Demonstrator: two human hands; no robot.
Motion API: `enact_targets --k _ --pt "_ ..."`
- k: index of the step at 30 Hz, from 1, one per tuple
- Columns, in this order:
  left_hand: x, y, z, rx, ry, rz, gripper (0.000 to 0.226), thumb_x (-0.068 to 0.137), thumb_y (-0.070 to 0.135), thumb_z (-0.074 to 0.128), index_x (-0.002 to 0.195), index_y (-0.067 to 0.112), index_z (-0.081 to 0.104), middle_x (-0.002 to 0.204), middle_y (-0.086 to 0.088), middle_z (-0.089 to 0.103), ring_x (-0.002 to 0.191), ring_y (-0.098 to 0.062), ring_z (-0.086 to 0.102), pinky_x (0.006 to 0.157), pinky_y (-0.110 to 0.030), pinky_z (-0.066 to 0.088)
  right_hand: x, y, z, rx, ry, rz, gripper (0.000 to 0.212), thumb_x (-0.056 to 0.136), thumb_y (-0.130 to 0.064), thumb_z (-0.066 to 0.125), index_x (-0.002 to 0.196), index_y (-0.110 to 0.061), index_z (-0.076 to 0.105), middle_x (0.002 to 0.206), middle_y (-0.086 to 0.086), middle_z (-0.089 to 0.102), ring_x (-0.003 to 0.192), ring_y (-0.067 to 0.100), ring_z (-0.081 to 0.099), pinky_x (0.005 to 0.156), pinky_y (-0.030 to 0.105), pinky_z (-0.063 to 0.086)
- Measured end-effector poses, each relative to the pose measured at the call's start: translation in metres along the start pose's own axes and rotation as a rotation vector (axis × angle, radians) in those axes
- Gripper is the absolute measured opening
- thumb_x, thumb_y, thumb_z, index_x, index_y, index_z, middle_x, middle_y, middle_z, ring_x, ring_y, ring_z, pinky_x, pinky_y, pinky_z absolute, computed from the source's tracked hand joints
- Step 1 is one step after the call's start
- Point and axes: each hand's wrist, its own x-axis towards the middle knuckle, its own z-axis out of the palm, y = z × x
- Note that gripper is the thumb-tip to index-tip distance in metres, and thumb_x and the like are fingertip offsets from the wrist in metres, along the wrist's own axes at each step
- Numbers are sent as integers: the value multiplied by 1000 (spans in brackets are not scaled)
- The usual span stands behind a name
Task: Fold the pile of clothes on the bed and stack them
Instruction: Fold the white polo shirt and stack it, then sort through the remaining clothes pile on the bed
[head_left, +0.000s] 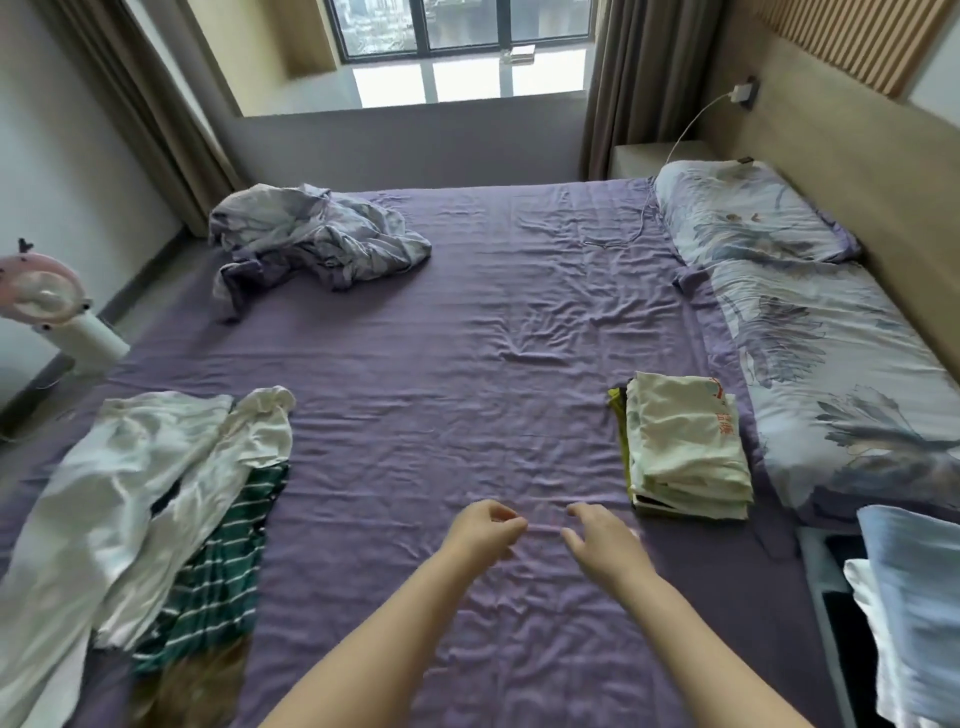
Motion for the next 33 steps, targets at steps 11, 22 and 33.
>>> enact_targets --k 11,22,33 --pt "-135 -120 -147 230 218 63 27 87 34 59 104 15 66 104 -6 70 96 -23 66 88 -37 52 -100 -188 73 -129 34 -174 38 98 -35 44 132 -20 49 130 6 59 121 23 53 97 33 39" --pt "-215 -189 -238 304 364 36 30 90 35 56 109 15 68 111 -4 68 103 -21 62 90 -34 50 -148 -308 112 -201 -47 -334 38 98 -35 45 133 -21 49 133 5 57 123 25 51 99 32 39" --pt "-205 -208 -279 214 466 -52 27 91 34 55 108 16 66 113 -5 67 105 -23 61 93 -35 49 -105 -360 121 -297 -92 -494 32 97 -31 45 124 -18 56 123 4 62 113 25 57 95 31 44"
